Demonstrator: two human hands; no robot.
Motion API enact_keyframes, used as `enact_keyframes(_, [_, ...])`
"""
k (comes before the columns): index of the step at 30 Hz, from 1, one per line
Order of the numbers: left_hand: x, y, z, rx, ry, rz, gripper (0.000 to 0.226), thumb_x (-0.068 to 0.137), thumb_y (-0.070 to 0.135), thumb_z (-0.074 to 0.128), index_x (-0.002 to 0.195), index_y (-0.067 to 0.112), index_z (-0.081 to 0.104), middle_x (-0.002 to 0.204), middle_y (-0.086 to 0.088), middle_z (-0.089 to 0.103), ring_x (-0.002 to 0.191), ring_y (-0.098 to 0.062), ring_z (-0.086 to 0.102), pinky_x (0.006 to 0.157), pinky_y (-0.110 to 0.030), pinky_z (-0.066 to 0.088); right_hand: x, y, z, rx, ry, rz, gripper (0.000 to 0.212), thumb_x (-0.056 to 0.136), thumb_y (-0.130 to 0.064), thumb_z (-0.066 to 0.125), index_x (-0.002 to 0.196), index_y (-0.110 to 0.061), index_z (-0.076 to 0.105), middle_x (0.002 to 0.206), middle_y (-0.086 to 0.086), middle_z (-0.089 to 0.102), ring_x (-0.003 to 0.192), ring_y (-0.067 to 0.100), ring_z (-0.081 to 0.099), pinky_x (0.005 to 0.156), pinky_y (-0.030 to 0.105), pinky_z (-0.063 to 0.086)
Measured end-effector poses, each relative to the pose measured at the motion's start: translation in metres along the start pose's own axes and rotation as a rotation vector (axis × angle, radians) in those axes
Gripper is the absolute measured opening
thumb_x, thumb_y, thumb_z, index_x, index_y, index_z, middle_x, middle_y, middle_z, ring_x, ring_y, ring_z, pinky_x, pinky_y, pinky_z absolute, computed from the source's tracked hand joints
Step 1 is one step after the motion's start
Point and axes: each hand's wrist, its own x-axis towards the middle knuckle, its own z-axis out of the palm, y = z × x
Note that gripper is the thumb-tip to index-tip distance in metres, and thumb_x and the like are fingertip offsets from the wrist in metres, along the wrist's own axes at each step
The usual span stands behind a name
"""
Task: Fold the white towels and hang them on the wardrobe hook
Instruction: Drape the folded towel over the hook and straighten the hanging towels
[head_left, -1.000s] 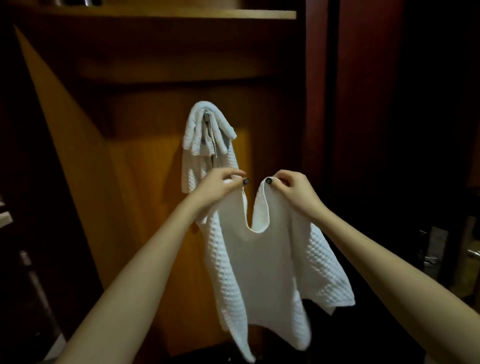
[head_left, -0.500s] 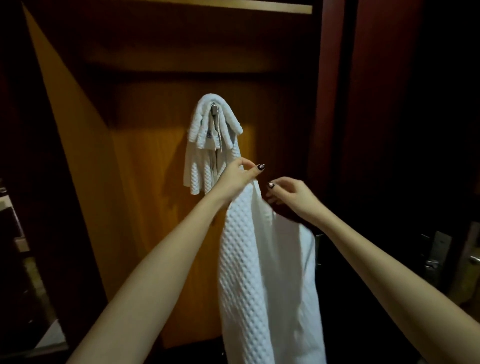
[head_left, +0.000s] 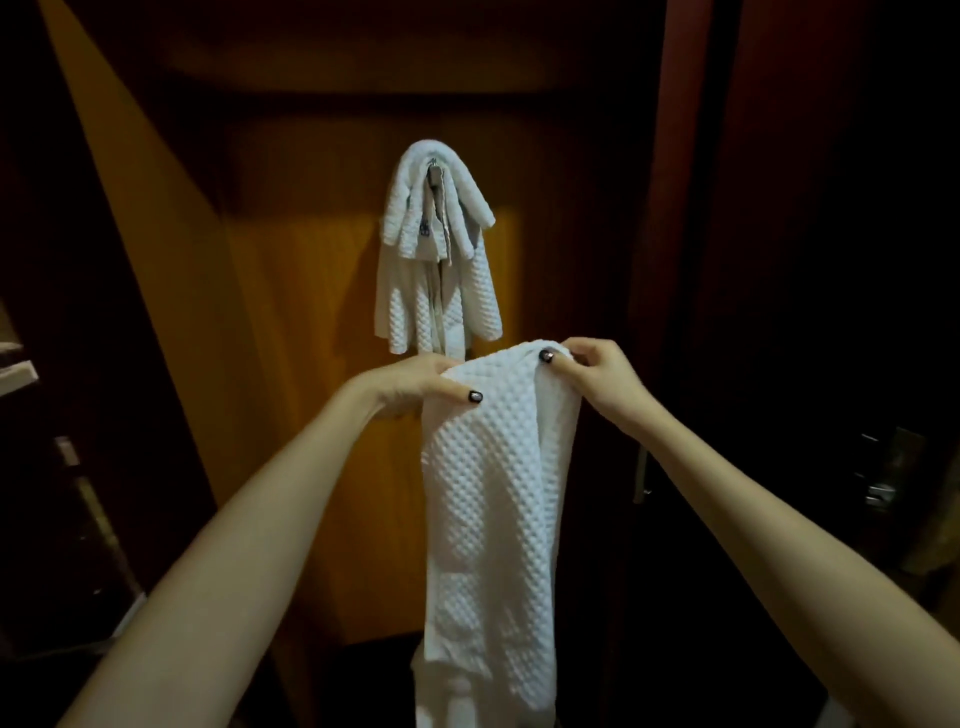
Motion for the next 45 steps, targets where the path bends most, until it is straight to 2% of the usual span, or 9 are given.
enact_keyframes(4, [-0.007,-0.019,-0.005,-0.126,0.225,0.038,0.008,0.066,0.021,0.068,0.06,0.024,0.072,0.067,0.002,0.064,0.057,-0.011,0.054,0.058,-0.029,0.042,0.005,0.004,-0.011,-0.035,0.014,0.037,0.03,0.094,-0.027,0.06,0.082,0.0,0.064,0.076,0.009,0.061,0.07,0.019,0.055,0.063,0.033,0.039])
enact_keyframes(7, [-0.001,-0.002,-0.002,-0.242,0.327,0.234,0.009,0.074,0.021,0.071,0.078,0.02,0.078,0.084,-0.001,0.075,0.077,-0.012,0.07,0.062,-0.021,0.053,0.008,0.001,-0.01,-0.118,-0.08,0.019,0.008,0.09,-0.023,0.062,0.091,-0.015,0.06,0.084,-0.004,0.065,0.075,0.012,0.06,0.063,0.028,0.045])
enact_keyframes(11, [0.008,0.024,0.011,-0.06,0.249,0.243,0.054,0.069,0.047,0.079,0.071,-0.004,0.061,0.063,-0.008,0.049,0.058,-0.018,0.043,0.053,-0.018,0.031,0.006,-0.007,0.006,-0.032,-0.094,-0.123,0.011,0.09,-0.019,0.066,0.101,-0.019,0.067,0.089,-0.008,0.069,0.081,0.001,0.063,0.066,0.02,0.047])
enact_keyframes(16, [0.005,0.021,0.019,-0.126,-0.031,0.126,0.006,0.083,0.017,0.072,0.088,0.013,0.075,0.074,0.009,0.07,0.064,0.0,0.062,0.053,-0.01,0.043,0.011,-0.01,0.003,0.143,0.054,-0.085,0.03,0.097,-0.024,0.058,0.077,-0.003,0.067,0.058,-0.011,0.052,0.055,0.002,0.045,0.051,0.018,0.035])
enact_keyframes(27, [0.004,-0.051,0.048,0.247,-0.137,-0.076,0.017,0.09,0.02,0.065,0.074,0.018,0.06,0.07,0.009,0.058,0.067,-0.005,0.054,0.065,-0.023,0.046,0.003,0.015,-0.012,0.091,0.281,0.02,0.048,0.098,-0.028,0.055,0.056,-0.022,0.032,0.05,-0.013,0.032,0.043,0.001,0.028,0.043,0.018,0.022])
enact_keyframes(31, [0.009,-0.056,0.058,0.318,0.28,0.148,0.022,0.096,0.019,0.053,0.075,0.023,0.052,0.075,0.003,0.056,0.069,-0.011,0.052,0.064,-0.035,0.044,0.0,0.022,-0.028,0.049,0.365,0.001,0.021,0.099,-0.02,0.052,0.083,-0.019,0.065,0.073,-0.015,0.06,0.066,-0.005,0.056,0.063,0.013,0.043])
enact_keyframes(34, [0.01,-0.047,0.06,0.204,0.53,0.226,0.024,0.099,0.018,0.047,0.076,0.022,0.046,0.07,-0.005,0.051,0.064,-0.017,0.049,0.058,-0.04,0.041,-0.002,0.02,-0.039,0.044,0.349,-0.044,0.024,0.096,-0.01,0.049,0.102,-0.024,0.069,0.094,-0.018,0.065,0.088,-0.007,0.06,0.076,0.009,0.046])
enact_keyframes(42, [0.016,-0.015,0.054,0.511,0.707,0.084,0.017,0.102,0.018,0.035,0.087,0.011,0.04,0.072,-0.008,0.05,0.063,-0.029,0.046,0.053,-0.037,0.027,-0.009,0.016,-0.037,-0.062,0.135,-0.116,0.03,0.092,-0.006,0.056,0.093,-0.034,0.067,0.093,-0.025,0.068,0.093,-0.008,0.062,0.076,0.007,0.045])
enact_keyframes(45, [0.015,-0.003,0.042,0.393,0.757,0.049,0.009,0.098,0.008,0.037,0.091,0.011,0.042,0.069,-0.004,0.047,0.059,-0.021,0.044,0.049,-0.033,0.026,-0.01,0.019,-0.042,-0.16,0.108,-0.08,0.035,0.093,-0.002,0.051,0.101,-0.032,0.066,0.1,-0.021,0.066,0.094,-0.009,0.061,0.074,0.007,0.045])
